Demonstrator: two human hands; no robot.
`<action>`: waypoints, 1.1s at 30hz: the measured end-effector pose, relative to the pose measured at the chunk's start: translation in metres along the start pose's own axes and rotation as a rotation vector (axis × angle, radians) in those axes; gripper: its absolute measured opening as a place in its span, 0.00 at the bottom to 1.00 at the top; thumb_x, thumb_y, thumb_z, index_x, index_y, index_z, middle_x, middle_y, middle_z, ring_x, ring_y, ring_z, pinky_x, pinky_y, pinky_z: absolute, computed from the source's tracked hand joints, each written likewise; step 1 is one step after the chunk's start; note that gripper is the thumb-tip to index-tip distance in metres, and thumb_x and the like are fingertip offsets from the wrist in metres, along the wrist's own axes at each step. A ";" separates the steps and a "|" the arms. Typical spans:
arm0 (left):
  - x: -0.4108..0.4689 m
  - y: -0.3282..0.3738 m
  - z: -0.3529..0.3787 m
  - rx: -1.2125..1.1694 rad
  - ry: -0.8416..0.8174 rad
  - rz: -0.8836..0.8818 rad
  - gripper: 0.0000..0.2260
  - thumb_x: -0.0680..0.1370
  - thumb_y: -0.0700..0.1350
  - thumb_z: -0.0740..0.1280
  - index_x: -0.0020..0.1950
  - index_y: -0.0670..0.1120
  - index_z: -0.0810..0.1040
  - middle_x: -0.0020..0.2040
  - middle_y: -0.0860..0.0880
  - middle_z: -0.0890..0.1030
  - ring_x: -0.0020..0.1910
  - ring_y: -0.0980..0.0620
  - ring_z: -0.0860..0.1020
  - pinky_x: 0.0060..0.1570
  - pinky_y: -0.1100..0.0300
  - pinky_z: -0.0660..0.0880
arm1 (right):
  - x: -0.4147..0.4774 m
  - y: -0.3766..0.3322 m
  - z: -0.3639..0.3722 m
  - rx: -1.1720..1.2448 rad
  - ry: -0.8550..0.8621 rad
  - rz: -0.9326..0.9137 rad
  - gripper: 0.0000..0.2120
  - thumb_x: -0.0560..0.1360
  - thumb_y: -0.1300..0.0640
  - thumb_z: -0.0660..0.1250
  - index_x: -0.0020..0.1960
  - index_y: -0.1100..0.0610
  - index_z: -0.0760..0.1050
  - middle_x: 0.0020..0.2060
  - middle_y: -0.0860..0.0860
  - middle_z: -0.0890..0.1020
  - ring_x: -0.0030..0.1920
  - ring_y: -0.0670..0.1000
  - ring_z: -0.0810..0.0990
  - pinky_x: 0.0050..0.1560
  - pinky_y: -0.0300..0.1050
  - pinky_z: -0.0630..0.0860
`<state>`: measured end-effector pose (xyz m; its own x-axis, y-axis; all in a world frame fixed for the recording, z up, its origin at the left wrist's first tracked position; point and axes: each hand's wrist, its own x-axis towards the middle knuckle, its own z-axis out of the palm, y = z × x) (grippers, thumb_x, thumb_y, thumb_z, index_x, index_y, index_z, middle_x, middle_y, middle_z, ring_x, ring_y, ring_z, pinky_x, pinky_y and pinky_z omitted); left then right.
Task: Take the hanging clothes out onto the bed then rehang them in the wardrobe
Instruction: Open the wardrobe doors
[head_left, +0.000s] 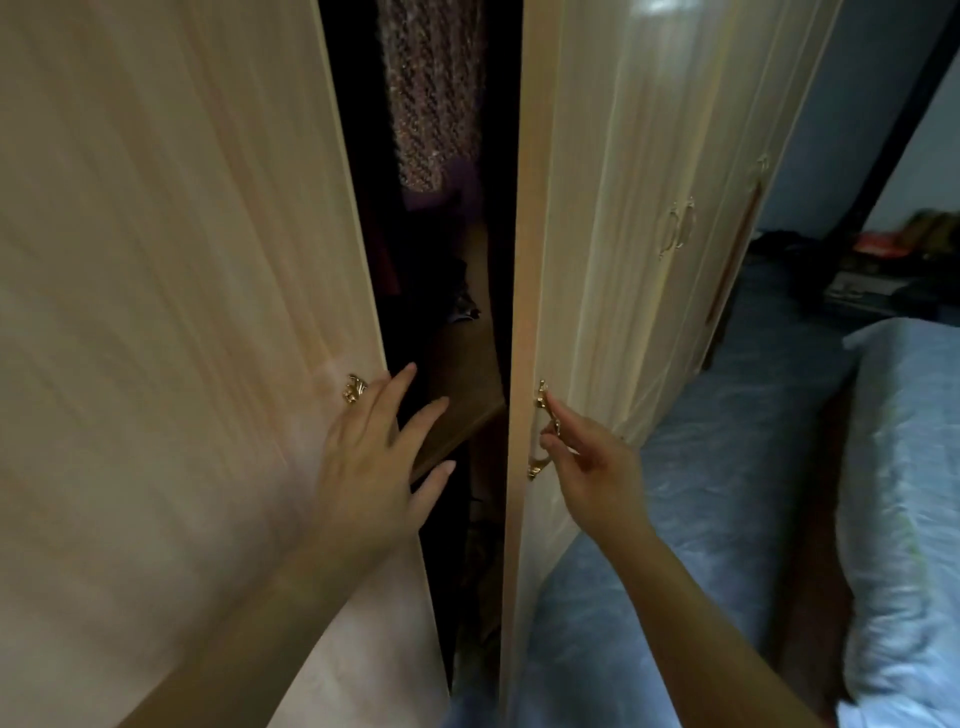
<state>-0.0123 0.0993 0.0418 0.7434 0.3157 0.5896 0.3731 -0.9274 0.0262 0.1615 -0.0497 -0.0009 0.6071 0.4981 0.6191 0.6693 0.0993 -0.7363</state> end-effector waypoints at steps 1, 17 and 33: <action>0.005 0.005 -0.002 -0.053 -0.007 0.013 0.25 0.75 0.59 0.59 0.69 0.50 0.70 0.74 0.45 0.63 0.72 0.44 0.61 0.66 0.47 0.61 | -0.002 -0.001 -0.004 0.012 0.008 0.010 0.25 0.73 0.69 0.67 0.66 0.50 0.71 0.47 0.35 0.80 0.46 0.40 0.80 0.48 0.32 0.76; 0.120 0.146 0.005 -0.723 -0.035 0.229 0.32 0.75 0.65 0.57 0.75 0.62 0.45 0.77 0.59 0.46 0.75 0.60 0.48 0.71 0.61 0.50 | -0.012 0.006 -0.119 0.287 -0.001 0.194 0.18 0.71 0.50 0.66 0.61 0.49 0.74 0.51 0.56 0.81 0.51 0.49 0.81 0.49 0.36 0.77; 0.178 0.325 0.088 -0.779 0.177 0.043 0.29 0.77 0.65 0.54 0.73 0.68 0.43 0.75 0.55 0.47 0.75 0.60 0.46 0.71 0.70 0.46 | 0.006 0.083 -0.253 0.072 0.126 0.079 0.19 0.73 0.59 0.69 0.62 0.44 0.73 0.53 0.39 0.78 0.52 0.44 0.79 0.51 0.45 0.79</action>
<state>0.2903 -0.1281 0.0839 0.6246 0.3006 0.7208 -0.1973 -0.8322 0.5181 0.3293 -0.2566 0.0110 0.7087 0.3949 0.5847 0.5879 0.1278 -0.7988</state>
